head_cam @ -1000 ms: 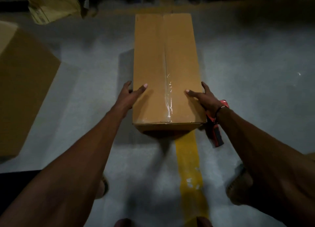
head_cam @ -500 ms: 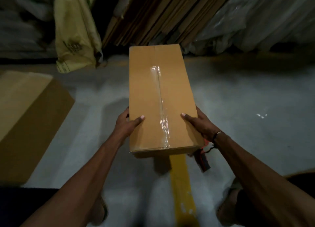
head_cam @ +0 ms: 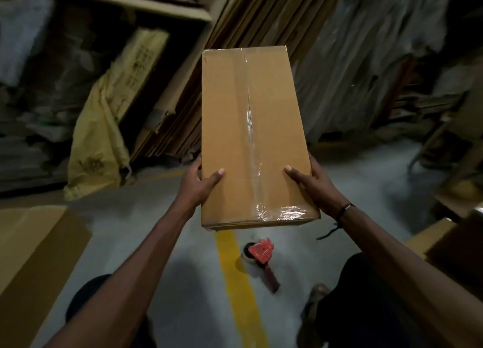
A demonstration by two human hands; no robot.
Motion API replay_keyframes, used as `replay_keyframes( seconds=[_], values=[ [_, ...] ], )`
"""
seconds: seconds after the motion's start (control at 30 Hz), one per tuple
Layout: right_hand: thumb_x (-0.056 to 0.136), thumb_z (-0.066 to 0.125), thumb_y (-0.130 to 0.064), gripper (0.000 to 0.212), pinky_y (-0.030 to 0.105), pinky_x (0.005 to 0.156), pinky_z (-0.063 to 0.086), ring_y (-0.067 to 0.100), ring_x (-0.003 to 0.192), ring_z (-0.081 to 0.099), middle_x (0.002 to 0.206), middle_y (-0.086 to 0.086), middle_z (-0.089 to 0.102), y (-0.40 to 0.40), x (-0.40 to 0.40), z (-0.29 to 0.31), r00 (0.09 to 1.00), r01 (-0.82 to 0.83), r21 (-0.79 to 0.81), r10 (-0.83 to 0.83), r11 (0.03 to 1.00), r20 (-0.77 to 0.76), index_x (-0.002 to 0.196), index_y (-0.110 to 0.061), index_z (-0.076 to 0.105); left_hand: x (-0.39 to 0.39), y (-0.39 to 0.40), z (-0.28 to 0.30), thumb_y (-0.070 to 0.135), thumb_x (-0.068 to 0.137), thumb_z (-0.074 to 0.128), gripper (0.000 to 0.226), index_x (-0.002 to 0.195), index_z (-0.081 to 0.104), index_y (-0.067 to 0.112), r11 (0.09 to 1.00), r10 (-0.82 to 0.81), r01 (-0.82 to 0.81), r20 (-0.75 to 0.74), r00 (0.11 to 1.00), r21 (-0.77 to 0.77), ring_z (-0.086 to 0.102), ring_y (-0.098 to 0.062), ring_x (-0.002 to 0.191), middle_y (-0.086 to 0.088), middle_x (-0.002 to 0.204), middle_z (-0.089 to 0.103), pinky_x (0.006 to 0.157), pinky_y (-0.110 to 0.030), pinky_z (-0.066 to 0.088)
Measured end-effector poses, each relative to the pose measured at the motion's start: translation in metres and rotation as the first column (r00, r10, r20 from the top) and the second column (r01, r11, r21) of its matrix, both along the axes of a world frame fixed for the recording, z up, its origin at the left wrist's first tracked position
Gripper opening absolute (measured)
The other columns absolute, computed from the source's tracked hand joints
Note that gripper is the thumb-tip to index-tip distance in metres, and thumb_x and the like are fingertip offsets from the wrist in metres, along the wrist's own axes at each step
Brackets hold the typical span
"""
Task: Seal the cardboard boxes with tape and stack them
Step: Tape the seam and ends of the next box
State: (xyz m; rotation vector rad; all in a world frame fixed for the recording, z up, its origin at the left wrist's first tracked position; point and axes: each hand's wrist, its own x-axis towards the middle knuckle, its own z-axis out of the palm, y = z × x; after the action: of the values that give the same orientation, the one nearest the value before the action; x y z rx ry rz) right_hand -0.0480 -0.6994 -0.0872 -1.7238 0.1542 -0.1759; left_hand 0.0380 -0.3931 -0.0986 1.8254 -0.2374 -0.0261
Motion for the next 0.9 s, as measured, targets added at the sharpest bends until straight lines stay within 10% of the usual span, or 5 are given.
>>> replay_keyframes(
  seconds=[0.37, 0.9],
  values=[
    [0.083, 0.079, -0.050, 0.084, 0.052, 0.097, 0.056, 0.022, 0.118, 0.063, 0.137, 0.000, 0.059, -0.105, -0.126, 0.101, 0.928, 0.362, -0.063, -0.354, 0.930, 0.116, 0.152, -0.032, 0.036, -0.047, -0.136, 0.114, 0.051, 0.082, 0.079, 0.071, 0.144, 0.054, 0.027, 0.953, -0.297, 0.303, 0.159, 0.941, -0.009, 0.064, -0.016, 0.115, -0.001, 0.133, 0.064, 0.097, -0.044, 0.056],
    [0.084, 0.077, -0.052, 0.076, 0.051, 0.098, 0.054, 0.024, 0.116, 0.061, 0.133, -0.001, 0.059, -0.206, -0.160, 0.074, 0.738, 0.674, 0.038, -0.675, 0.737, 0.008, 0.147, -0.033, 0.039, -0.009, -0.314, 0.106, 0.047, 0.086, 0.079, 0.082, 0.155, 0.041, 0.025, 0.850, -0.524, 0.518, 0.060, 0.849, 0.093, 0.051, -0.018, 0.122, -0.002, 0.141, 0.053, 0.098, -0.039, 0.048]
  ],
)
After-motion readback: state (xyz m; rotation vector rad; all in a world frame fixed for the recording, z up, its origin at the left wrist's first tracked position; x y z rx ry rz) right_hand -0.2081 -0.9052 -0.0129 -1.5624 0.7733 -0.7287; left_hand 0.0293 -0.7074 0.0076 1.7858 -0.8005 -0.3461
